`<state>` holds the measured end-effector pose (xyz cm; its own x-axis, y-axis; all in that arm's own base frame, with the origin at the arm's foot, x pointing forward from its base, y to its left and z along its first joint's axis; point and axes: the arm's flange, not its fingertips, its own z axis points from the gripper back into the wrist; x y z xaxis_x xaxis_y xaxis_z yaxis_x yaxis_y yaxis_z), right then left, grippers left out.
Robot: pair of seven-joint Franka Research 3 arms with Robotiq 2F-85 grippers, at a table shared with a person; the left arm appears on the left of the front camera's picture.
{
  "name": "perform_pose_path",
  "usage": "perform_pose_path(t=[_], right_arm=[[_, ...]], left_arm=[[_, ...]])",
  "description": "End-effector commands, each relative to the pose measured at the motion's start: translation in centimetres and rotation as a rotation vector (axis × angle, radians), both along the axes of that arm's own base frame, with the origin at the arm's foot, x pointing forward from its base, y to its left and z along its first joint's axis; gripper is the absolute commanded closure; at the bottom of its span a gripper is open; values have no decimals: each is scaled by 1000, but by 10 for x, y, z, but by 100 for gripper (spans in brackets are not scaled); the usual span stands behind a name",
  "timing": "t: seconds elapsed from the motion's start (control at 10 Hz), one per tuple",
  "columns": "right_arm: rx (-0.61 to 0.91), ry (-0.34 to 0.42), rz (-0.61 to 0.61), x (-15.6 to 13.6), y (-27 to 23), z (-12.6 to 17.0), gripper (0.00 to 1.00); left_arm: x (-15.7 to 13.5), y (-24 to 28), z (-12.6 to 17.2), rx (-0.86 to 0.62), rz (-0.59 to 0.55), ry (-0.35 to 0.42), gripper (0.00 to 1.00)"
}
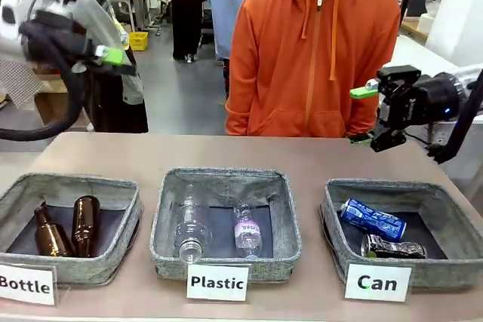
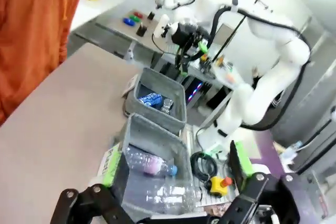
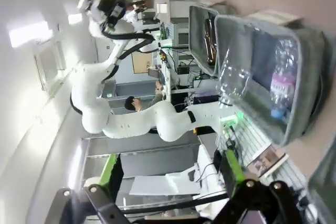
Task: Sort the can waste into the basket.
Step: Pick up the can waste from the table and place it in the right Fabric basket.
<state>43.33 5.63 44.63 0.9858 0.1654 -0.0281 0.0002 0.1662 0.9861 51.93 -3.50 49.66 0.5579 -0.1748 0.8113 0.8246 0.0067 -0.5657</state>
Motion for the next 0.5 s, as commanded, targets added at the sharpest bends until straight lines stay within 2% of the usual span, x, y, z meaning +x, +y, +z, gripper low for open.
perform_pose_path(t=[0.0,0.2,0.3,0.4], right_arm=[[21,-134,-30,20,-7,-12,0],[-122,-149,-207,46,-16,-37,0],[-121,-97,-253,54,-18,-42,0],[-67,-123,-104,33,-20,-32,0]], left_arm=[[22,23,-47,-135,-5,91,0],[23,58,-104,-209,18,178,0],[19,70,-125,-217,-17,206,0],[16,53,-104,-153,19,171,0]])
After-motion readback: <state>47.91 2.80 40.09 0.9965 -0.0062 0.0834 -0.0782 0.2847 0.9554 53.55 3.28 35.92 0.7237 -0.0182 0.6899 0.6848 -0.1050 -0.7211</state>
